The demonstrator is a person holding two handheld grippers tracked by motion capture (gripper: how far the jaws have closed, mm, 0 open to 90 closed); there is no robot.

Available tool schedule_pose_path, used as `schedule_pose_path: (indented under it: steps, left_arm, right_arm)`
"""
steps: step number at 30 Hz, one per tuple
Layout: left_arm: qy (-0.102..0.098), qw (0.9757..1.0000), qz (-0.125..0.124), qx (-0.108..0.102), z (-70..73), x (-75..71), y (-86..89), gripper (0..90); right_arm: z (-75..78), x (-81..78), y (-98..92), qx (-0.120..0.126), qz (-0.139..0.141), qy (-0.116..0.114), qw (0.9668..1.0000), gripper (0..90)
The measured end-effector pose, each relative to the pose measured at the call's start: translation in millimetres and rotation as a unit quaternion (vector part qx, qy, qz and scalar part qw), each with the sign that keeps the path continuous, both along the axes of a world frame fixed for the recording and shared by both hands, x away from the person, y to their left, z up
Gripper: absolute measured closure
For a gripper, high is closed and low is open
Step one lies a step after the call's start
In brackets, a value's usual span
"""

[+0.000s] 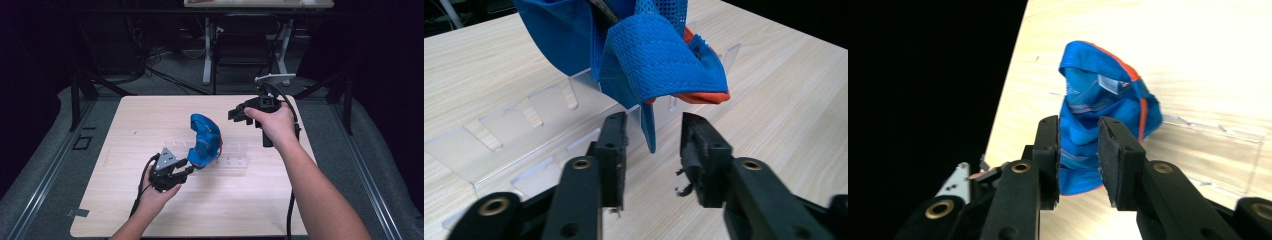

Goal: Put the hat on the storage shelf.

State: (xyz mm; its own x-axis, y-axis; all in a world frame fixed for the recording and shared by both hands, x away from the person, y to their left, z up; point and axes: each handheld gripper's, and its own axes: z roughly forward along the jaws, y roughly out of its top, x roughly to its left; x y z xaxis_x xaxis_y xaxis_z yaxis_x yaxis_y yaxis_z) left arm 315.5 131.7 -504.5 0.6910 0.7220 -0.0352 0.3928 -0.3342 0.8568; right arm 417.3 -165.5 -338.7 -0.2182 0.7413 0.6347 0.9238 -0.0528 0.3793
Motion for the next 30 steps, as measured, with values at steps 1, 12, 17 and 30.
schedule_pose_path:
  steps: [1,12,17,30]
  left_arm:
    - [0.0,1.0,0.0,0.0,0.0,0.0,0.0,61.3]
    - [0.008,0.9998,0.015,-0.007,-7.3,-3.6,22.4,48.5]
    - [0.014,0.9996,0.024,-0.011,-10.1,-3.9,32.3,46.7]
    - [0.024,0.9988,0.042,-0.001,-17.7,-15.8,65.2,45.5]
  right_arm:
    - [0.0,0.0,0.0,0.0,0.0,0.0,1.0,70.0]
    - [-4.2,-5.8,-6.9,-0.06,-0.014,-0.029,0.9977,62.8]
    - [-6.1,-7.7,-9.5,-0.081,-0.015,-0.034,0.996,60.8]
    - [-19.5,-22.3,-22.5,-0.132,-0.025,-0.039,0.9901,59.2]
